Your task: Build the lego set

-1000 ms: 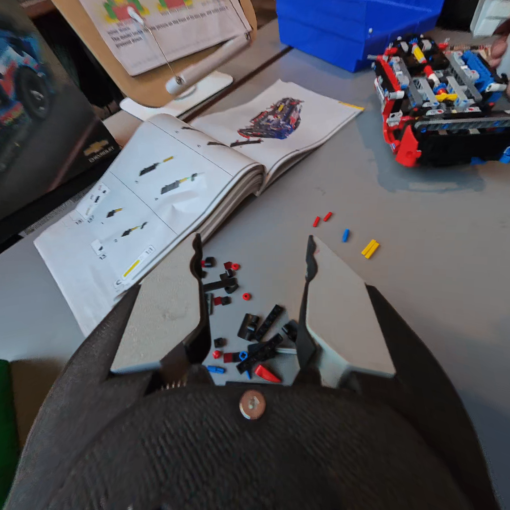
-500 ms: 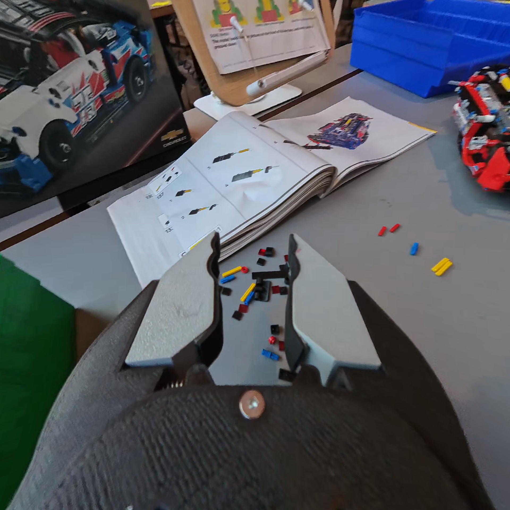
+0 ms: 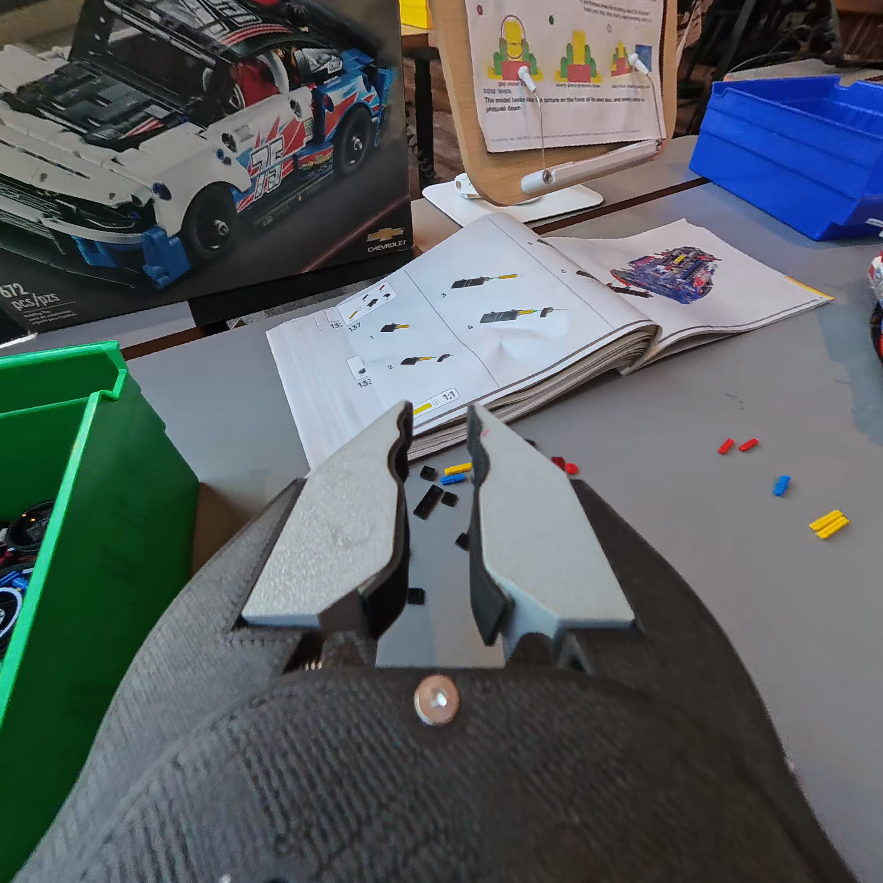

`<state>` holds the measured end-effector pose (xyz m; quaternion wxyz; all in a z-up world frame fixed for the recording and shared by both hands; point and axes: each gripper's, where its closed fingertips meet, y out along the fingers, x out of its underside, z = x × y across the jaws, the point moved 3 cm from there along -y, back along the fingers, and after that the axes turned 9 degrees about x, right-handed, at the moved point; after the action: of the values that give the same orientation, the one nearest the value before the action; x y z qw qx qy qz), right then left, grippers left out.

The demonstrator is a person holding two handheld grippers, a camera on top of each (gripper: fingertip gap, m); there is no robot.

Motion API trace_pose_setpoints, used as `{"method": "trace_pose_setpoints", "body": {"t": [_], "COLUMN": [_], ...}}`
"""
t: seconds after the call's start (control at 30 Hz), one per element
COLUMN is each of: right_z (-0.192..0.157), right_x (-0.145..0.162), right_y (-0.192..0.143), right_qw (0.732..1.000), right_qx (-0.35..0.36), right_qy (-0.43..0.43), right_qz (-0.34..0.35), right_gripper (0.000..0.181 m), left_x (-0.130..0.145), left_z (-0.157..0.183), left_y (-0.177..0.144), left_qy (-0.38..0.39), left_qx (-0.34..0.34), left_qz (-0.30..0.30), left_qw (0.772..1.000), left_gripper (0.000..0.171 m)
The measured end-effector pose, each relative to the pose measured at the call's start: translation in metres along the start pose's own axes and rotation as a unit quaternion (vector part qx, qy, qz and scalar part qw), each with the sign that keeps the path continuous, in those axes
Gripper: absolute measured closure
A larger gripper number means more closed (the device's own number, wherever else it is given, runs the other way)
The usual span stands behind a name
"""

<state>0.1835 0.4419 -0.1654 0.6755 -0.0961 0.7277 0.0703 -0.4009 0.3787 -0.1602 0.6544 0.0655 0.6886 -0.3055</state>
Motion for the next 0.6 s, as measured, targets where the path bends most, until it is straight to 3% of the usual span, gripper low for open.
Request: {"method": "trace_pose_setpoints", "body": {"t": [0.1,0.2,0.6], "right_z": [0.0,0.0,-0.001], "right_x": [-0.001,-0.002,-0.002], "right_y": [-0.001,-0.002,-0.002], "right_qw": [1.0,1.0,1.0], "right_qx": [-0.003,-0.001,-0.003], "right_qy": [0.002,0.004,0.003], "right_qz": [0.007,0.01,0.009], "right_gripper": [0.141,0.141,0.141], "left_x": [0.004,0.006,0.023], "left_z": [0.003,0.011,0.025], "left_y": [0.0,0.001,0.017], "left_qy": [0.001,0.0,0.006], "left_qx": [0.026,0.06,0.09], "left_qz": [-0.015,-0.02,-0.064], "left_qw": [1.0,0.998,0.994], "left_gripper": [0.17,0.171,0.171]}}
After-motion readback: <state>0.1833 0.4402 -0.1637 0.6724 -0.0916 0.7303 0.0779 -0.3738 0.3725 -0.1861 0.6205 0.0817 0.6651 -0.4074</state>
